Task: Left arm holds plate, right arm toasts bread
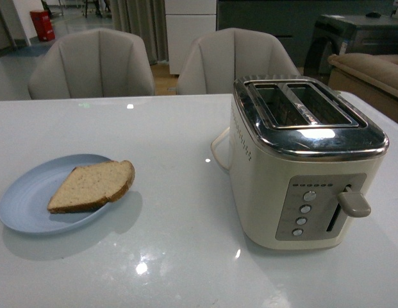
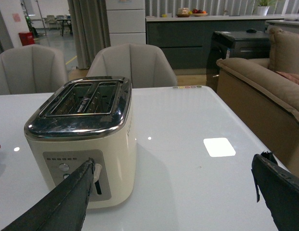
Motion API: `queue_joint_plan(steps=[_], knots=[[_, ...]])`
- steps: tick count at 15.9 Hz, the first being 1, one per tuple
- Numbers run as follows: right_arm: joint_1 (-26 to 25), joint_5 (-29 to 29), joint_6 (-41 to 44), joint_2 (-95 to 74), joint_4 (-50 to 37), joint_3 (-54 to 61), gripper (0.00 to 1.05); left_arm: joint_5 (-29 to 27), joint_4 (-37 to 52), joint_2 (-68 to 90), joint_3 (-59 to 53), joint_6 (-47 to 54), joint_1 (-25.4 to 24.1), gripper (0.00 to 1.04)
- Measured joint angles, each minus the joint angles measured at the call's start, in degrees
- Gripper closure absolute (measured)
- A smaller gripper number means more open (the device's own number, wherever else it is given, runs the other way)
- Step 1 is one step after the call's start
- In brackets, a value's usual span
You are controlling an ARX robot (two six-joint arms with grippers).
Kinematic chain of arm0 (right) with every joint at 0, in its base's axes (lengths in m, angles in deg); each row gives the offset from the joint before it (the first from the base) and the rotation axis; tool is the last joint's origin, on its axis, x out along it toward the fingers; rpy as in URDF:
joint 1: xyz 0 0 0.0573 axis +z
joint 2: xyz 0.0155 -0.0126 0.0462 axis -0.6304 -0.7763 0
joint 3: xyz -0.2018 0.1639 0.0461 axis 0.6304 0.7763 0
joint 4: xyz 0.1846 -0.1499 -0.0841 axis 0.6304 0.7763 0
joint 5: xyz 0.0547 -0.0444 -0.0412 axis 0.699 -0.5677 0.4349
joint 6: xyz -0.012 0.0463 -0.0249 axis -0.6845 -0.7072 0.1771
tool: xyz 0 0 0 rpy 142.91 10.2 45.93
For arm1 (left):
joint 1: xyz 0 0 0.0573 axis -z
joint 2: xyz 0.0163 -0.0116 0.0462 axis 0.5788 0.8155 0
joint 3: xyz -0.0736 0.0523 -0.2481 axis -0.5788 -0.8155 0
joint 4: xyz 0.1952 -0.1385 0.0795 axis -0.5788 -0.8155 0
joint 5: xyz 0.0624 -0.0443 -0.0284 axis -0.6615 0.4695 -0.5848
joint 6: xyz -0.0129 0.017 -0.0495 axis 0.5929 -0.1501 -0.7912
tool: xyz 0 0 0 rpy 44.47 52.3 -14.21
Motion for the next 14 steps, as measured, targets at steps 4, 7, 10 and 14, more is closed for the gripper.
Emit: queue_joint_plan(steps=[4, 7, 10, 14], knots=[[0.0, 0.0, 0.0, 0.0, 0.0, 0.0, 0.06, 0.0, 0.0, 0.0, 0.0, 0.0, 0.0, 0.07], [0.0, 0.0, 0.0, 0.0, 0.0, 0.0, 0.06, 0.0, 0.0, 0.0, 0.0, 0.0, 0.0, 0.07], [0.0, 0.0, 0.0, 0.0, 0.0, 0.0, 0.06, 0.0, 0.0, 0.0, 0.0, 0.0, 0.0, 0.07], [0.0, 0.0, 0.0, 0.0, 0.0, 0.0, 0.06, 0.0, 0.0, 0.0, 0.0, 0.0, 0.0, 0.07]])
